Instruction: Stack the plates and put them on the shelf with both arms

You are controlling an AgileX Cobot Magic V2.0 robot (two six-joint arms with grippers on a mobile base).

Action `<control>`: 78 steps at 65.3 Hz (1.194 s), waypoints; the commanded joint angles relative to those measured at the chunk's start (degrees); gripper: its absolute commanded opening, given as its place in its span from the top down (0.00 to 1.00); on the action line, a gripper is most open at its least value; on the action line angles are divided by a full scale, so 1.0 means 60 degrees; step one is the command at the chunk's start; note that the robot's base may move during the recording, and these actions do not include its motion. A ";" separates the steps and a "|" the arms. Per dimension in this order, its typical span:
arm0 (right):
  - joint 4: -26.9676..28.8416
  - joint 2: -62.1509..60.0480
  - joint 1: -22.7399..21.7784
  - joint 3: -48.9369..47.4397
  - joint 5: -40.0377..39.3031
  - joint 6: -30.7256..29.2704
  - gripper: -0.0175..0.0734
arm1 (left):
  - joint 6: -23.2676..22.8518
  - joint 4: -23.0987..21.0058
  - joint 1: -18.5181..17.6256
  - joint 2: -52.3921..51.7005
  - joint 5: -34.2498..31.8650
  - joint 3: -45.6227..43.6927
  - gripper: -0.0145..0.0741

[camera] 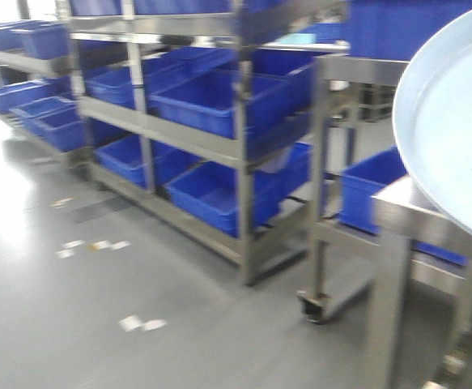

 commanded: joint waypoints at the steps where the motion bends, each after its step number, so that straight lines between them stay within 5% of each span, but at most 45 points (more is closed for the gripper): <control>1: -0.0014 0.0082 -0.0062 -0.0282 -0.0883 -0.0008 0.78 | -0.0119 0.0052 0.0026 0.0053 -0.0703 -0.0299 0.74; 78: -0.0014 0.0082 -0.0062 -0.0282 -0.0841 -0.0008 0.78 | -0.0119 0.0052 0.0026 0.0053 -0.0703 -0.0299 0.74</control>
